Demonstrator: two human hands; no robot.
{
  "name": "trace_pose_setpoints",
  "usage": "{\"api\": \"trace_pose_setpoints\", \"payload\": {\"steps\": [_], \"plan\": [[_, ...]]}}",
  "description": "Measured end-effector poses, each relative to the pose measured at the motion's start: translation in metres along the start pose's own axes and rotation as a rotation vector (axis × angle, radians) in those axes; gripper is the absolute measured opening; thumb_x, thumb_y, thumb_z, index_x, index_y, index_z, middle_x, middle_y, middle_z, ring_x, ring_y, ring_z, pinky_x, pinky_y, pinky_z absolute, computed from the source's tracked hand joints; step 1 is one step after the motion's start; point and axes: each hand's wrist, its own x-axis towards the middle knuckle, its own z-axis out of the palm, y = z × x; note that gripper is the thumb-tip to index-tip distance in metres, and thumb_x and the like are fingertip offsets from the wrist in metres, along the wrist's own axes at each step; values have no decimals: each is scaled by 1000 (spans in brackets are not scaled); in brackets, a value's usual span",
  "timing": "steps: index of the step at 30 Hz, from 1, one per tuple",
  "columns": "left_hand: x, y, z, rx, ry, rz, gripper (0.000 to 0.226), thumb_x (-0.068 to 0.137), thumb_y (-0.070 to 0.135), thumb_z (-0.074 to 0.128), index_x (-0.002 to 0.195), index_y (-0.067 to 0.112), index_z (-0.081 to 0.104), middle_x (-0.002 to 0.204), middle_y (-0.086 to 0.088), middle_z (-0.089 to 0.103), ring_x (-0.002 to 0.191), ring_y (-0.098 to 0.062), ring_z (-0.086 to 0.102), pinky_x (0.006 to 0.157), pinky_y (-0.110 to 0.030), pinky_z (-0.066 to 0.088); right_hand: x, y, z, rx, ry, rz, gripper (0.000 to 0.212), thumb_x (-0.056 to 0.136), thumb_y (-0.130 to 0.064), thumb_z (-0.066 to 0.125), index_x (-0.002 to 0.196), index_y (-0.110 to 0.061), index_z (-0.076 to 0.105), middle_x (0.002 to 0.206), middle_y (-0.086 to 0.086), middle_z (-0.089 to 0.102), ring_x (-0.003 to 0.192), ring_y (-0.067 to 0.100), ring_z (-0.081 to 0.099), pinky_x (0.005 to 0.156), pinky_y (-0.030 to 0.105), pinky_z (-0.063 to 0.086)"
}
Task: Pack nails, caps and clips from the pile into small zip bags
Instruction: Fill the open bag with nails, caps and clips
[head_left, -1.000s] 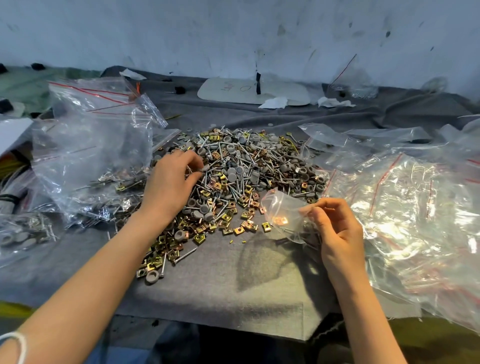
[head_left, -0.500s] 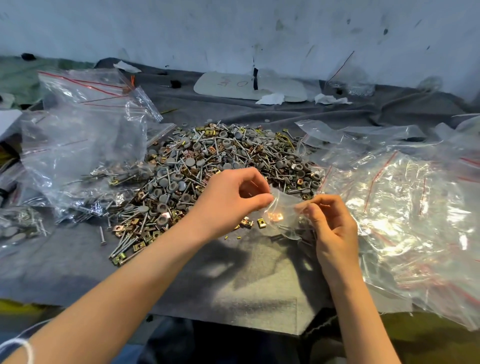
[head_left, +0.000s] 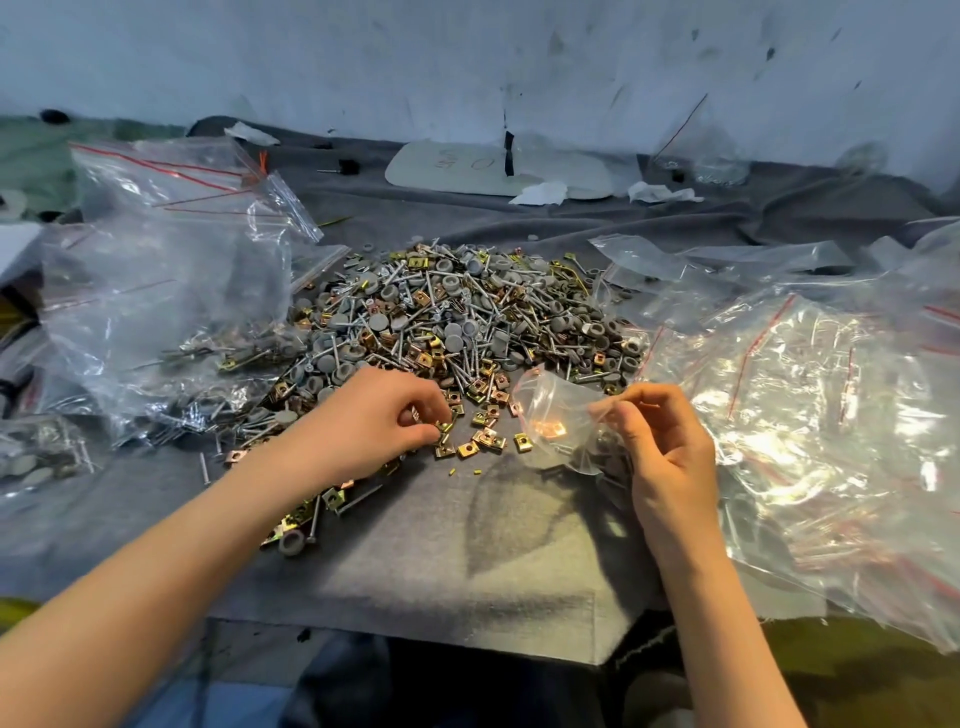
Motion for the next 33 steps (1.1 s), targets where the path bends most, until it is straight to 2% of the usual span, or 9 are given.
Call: {"api": "trace_pose_setpoints", "payload": {"steps": [3, 8, 15, 21, 24, 26, 28, 30, 33], "plan": [[-7, -6, -1, 55, 84, 15, 18, 85, 21, 73, 102, 27, 69, 100, 12, 62, 84, -1, 56, 81, -20, 45, 0, -1, 1, 7, 2, 4, 15, 94, -6, 55, 88, -20, 57, 86, 2, 71, 83, 11, 67, 70, 20, 52], [-15, -22, -10, 161, 59, -70, 26, 86, 29, 71, 111, 29, 66, 111, 9, 58, 107, -11, 52, 98, -34, 43, 0, -2, 1, 2, -2, -9, 15, 94, -5, 55, 89, -19, 57, 85, 0, 71, 82, 8, 66, 71, 17, 51], [-23, -27, -4, 123, 71, -64, 30, 86, 20, 72, 114, 27, 66, 107, 8, 56, 89, -9, 54, 85, -28, 46, -1, -2, 2, 30, -5, -19, 16, 94, -3, 54, 89, -18, 57, 84, -4, 71, 80, 4, 66, 63, 12, 50], [-18, -25, -3, 155, 143, -54, 21, 89, 21, 69, 109, 25, 69, 107, 7, 64, 100, -15, 60, 89, -41, 50, -2, -3, 2, 31, -8, -21, 15, 94, -3, 54, 89, -17, 56, 82, -7, 71, 78, 2, 66, 62, 10, 50], [-16, -18, -4, 49, 233, -8, 16, 87, 18, 70, 103, 24, 71, 100, 9, 68, 93, -9, 62, 88, -35, 52, -1, -3, 2, 28, 0, -6, 15, 94, -4, 54, 89, -17, 56, 82, -5, 71, 79, 4, 66, 65, 13, 51], [-14, -5, -6, -121, 301, 28, 13, 86, 16, 71, 96, 25, 71, 91, 14, 69, 80, 1, 62, 78, -19, 51, 0, -3, 1, 12, -2, 2, 14, 95, -6, 54, 89, -19, 56, 84, -2, 71, 80, 6, 66, 69, 18, 52], [-12, 13, -7, -291, 322, 76, 11, 86, 15, 72, 90, 25, 72, 81, 15, 70, 71, 2, 61, 66, -9, 45, -1, -3, 0, -10, -2, 8, 14, 95, -7, 55, 89, -20, 56, 86, 1, 71, 81, 8, 66, 72, 23, 52], [-7, 30, -6, -413, 303, 131, 8, 86, 15, 71, 90, 21, 71, 78, 11, 70, 69, -4, 62, 63, -12, 47, -1, -3, 0, -14, 2, 11, 15, 94, -6, 55, 89, -20, 56, 86, 2, 71, 81, 10, 66, 73, 27, 52], [2, 50, 1, -483, 271, 166, 3, 87, 14, 70, 90, 15, 70, 81, 2, 71, 74, -20, 64, 72, -34, 54, -1, -4, 1, 13, 8, 11, 15, 94, -4, 54, 89, -18, 56, 84, 1, 70, 80, 9, 65, 70, 20, 52]]}}
